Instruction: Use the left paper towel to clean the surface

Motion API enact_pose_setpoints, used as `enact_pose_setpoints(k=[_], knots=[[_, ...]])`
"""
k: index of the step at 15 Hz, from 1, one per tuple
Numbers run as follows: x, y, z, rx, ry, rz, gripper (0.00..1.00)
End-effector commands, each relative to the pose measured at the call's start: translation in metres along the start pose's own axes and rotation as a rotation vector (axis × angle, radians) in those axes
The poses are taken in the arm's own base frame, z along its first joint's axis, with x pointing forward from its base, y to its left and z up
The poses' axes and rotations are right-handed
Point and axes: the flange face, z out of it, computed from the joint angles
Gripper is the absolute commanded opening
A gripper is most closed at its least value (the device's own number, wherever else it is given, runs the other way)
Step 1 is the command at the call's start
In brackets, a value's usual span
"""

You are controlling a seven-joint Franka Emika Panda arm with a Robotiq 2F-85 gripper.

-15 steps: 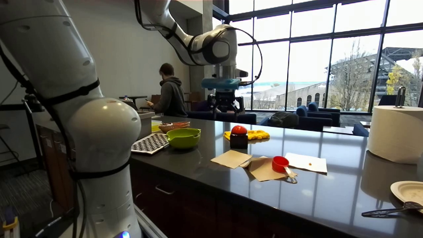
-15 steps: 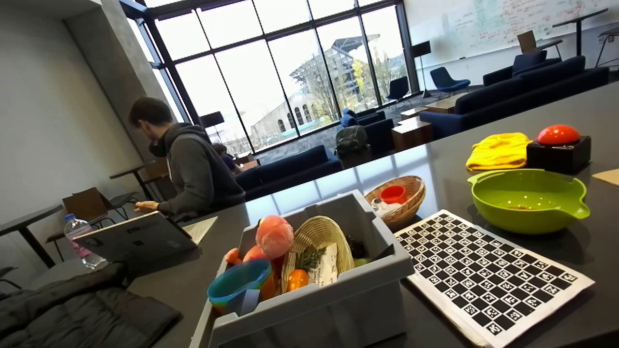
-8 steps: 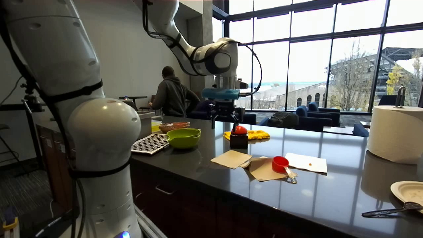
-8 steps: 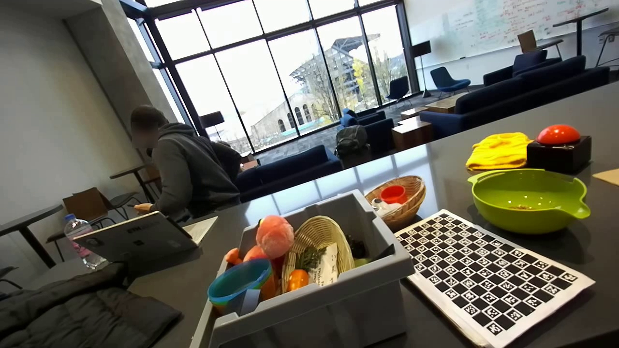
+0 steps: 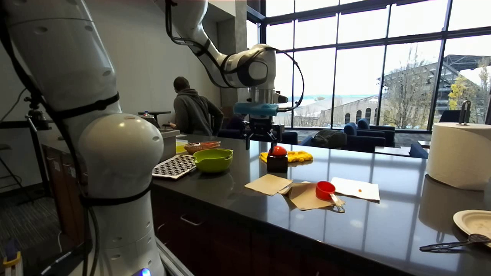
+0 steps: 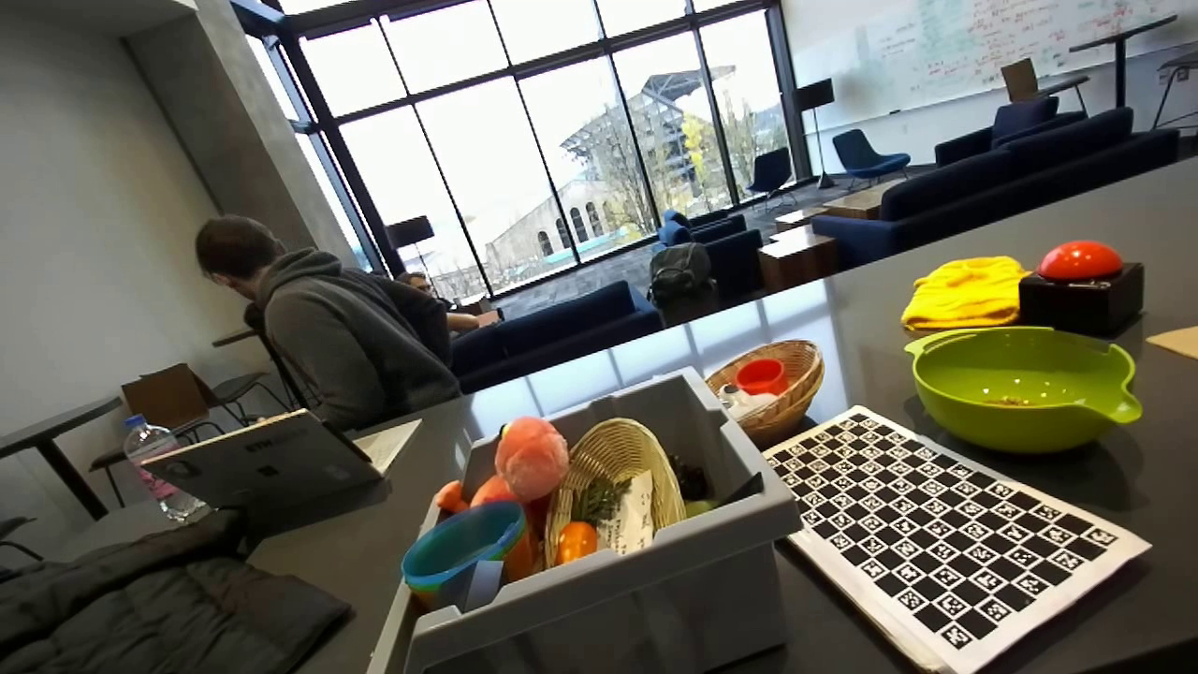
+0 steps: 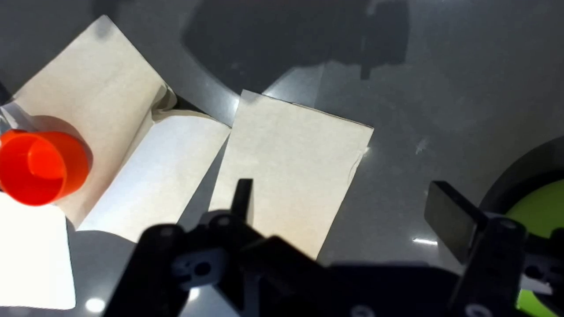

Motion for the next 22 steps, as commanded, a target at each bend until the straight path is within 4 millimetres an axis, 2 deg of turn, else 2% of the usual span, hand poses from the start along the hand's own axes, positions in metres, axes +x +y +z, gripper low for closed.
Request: enact_pose_setpoints(k=[1,8,12,14,22], knots=[[0.005,0.001,0.016,-0.013,0.071,-0.016,1.0],[0.027,0.007,0.08,0.023,0.197,0.009,1.0],[0.037,0.009,0.111,0.067,0.207,0.017,1.0],[0.042,0.01,0.119,0.083,0.2,0.012,1.0],[0.055,0.019,0.126,0.039,0.175,-0.039,1.0]])
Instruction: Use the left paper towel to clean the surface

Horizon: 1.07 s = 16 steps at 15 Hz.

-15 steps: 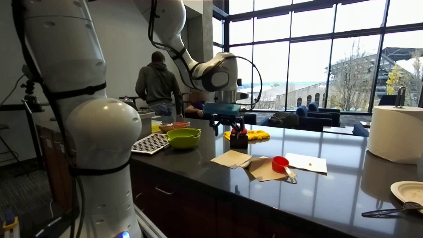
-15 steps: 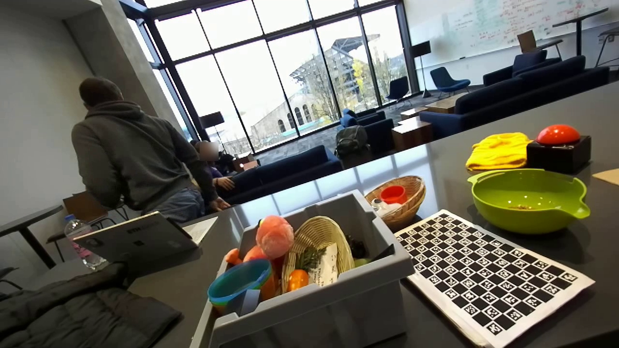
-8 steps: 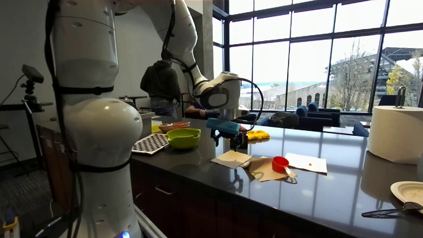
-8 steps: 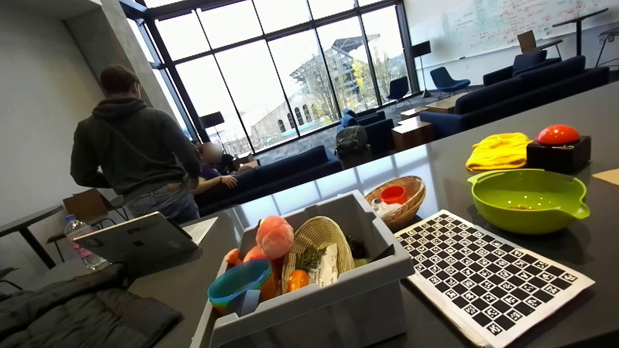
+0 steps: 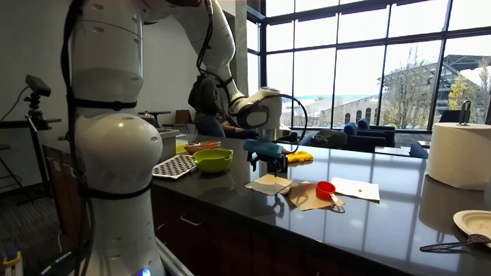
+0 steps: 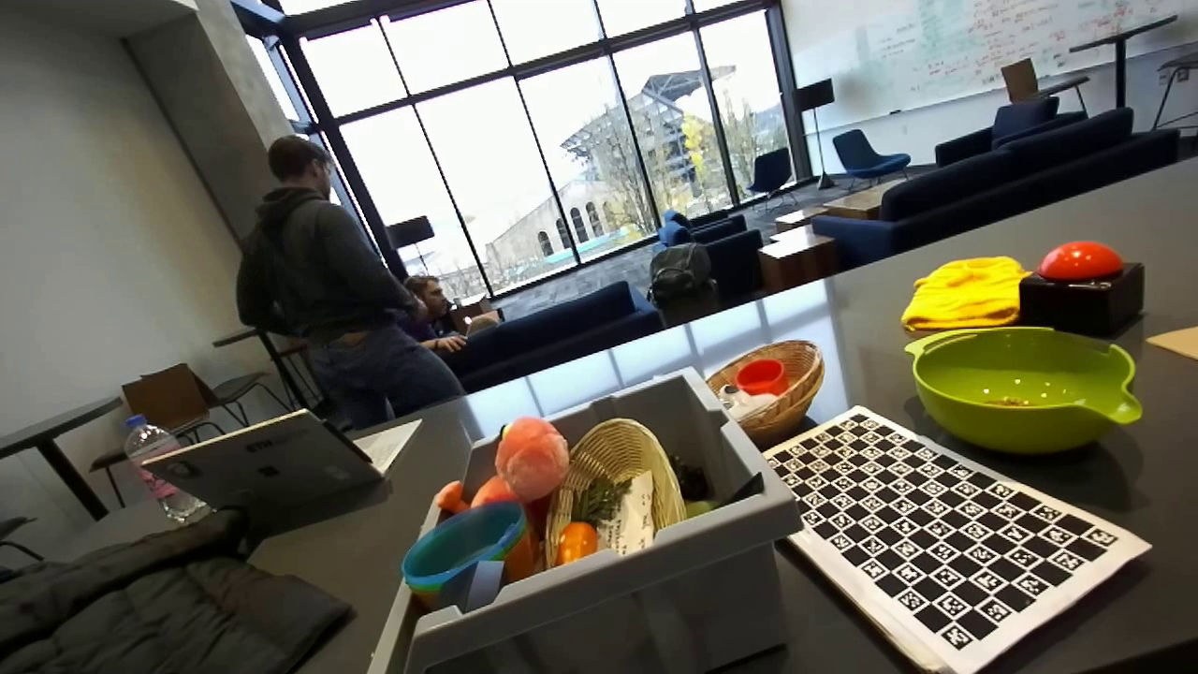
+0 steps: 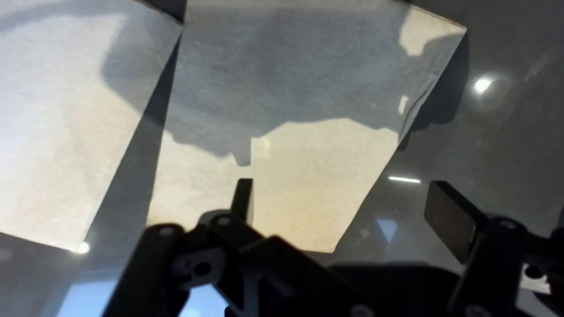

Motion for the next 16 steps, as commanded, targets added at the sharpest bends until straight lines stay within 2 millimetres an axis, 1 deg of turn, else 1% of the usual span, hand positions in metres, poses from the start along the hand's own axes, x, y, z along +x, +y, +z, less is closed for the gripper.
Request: enact_pose_setpoints(k=[1,6,9,12,16], knots=[[0.002,0.01,0.006,-0.024,-0.015,-0.034,1.0],[-0.007,0.015,0.022,-0.029,-0.051,-0.052,1.0],[-0.01,0.017,0.028,-0.031,-0.066,-0.059,1.0],[-0.013,0.019,0.03,-0.04,-0.078,-0.069,1.0],[-0.015,0.021,0.027,-0.052,-0.09,-0.084,1.0]])
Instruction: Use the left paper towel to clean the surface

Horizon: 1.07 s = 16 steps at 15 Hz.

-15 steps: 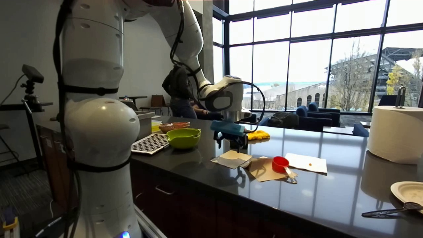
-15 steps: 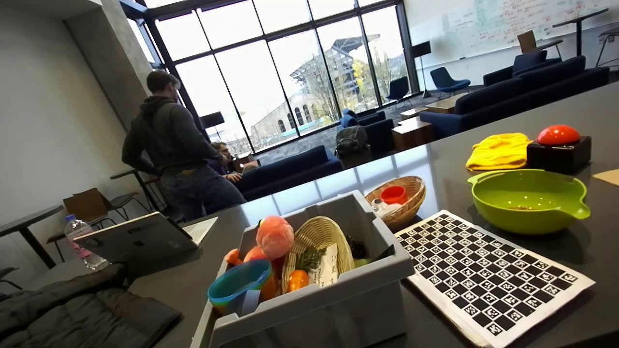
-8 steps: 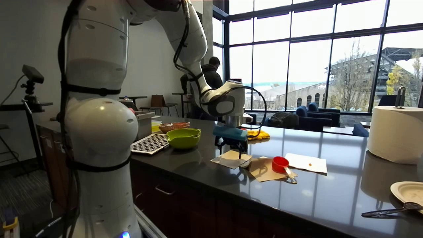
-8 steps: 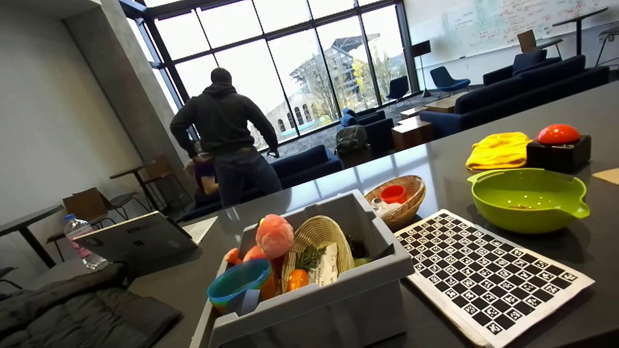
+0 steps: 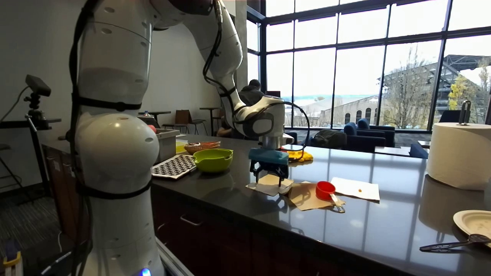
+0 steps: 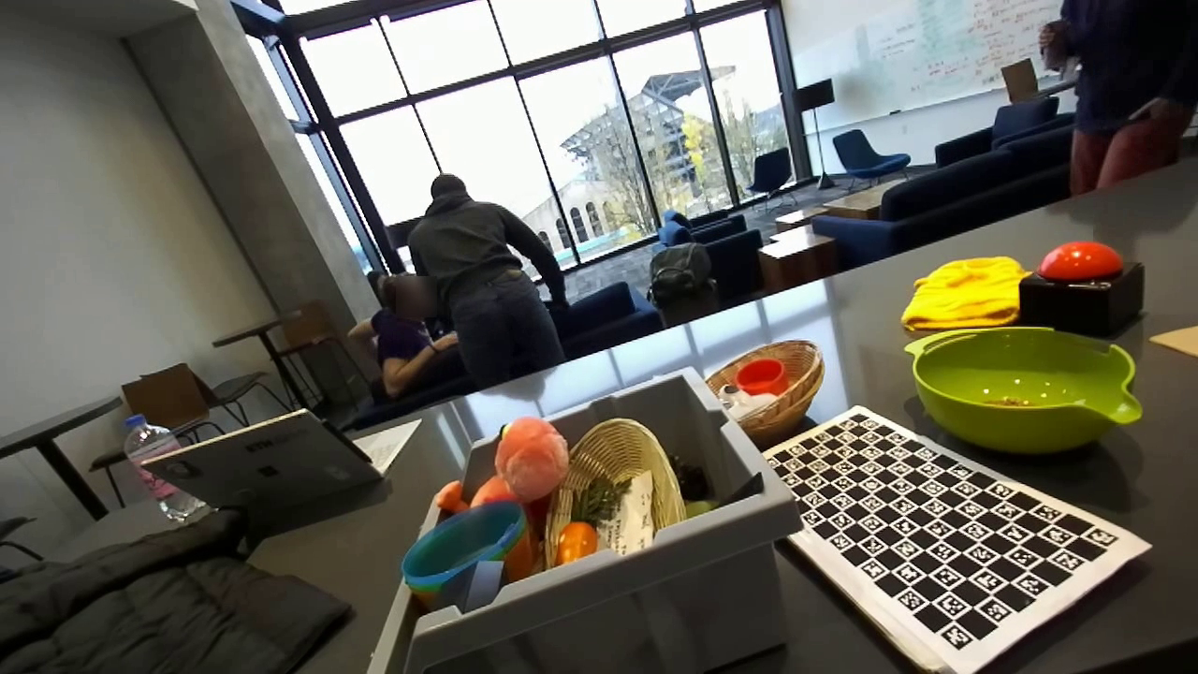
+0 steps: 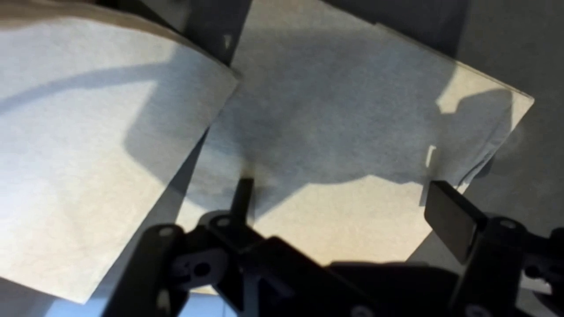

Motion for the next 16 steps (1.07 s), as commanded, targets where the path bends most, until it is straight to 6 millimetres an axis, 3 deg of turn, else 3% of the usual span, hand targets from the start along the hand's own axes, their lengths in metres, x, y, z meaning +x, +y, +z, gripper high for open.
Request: enact_pose_setpoints(k=[1,3,6,12,13,16], knots=[[-0.003,0.005,0.0,-0.021,-0.008,-0.01,1.0],[-0.005,0.006,0.0,-0.021,-0.013,-0.012,0.74],[-0.006,0.011,-0.004,-0.025,-0.007,-0.007,0.56],[-0.011,0.02,-0.008,-0.035,0.003,0.014,0.08],[-0.012,0.021,-0.009,-0.037,0.004,0.017,0.01],[-0.014,0.02,-0.01,-0.041,0.003,0.017,0.0]])
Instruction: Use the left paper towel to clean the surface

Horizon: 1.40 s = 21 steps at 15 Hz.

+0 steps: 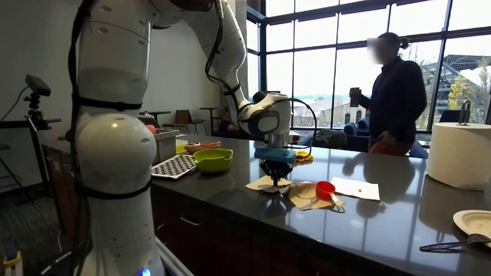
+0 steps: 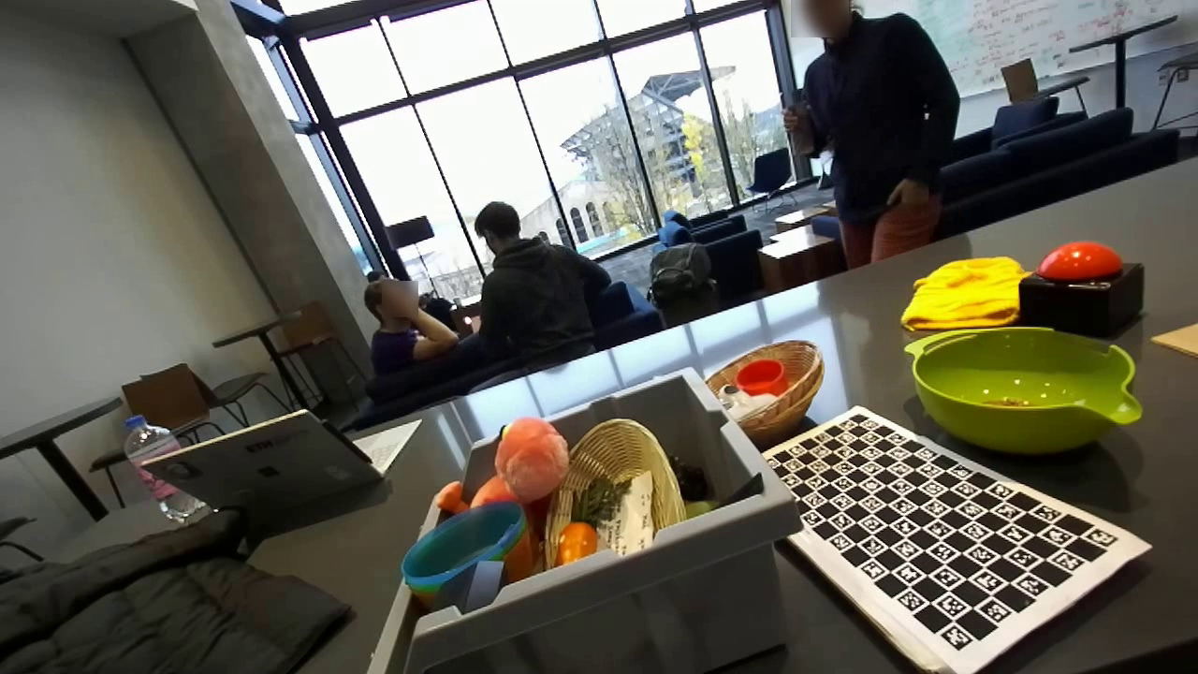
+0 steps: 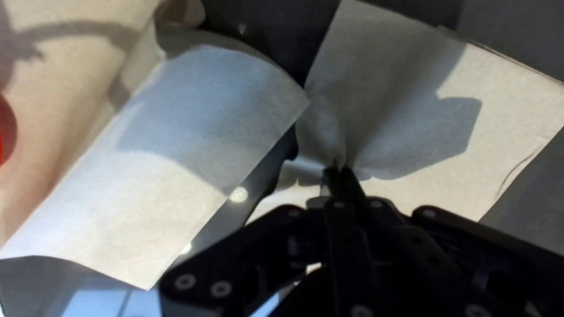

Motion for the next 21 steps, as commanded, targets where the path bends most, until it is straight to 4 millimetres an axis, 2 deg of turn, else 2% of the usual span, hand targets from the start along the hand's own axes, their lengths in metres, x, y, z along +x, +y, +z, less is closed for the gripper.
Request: enact_pose_setpoints(k=[1,5,10,21], knots=[[-0.008,-0.005,0.003,-0.008,-0.014,-0.005,0.0],[-0.008,-0.009,0.003,-0.007,-0.015,-0.013,0.0],[-0.004,-0.025,0.013,0.006,-0.038,-0.061,0.0],[0.021,-0.103,0.028,0.031,-0.087,-0.29,0.0]])
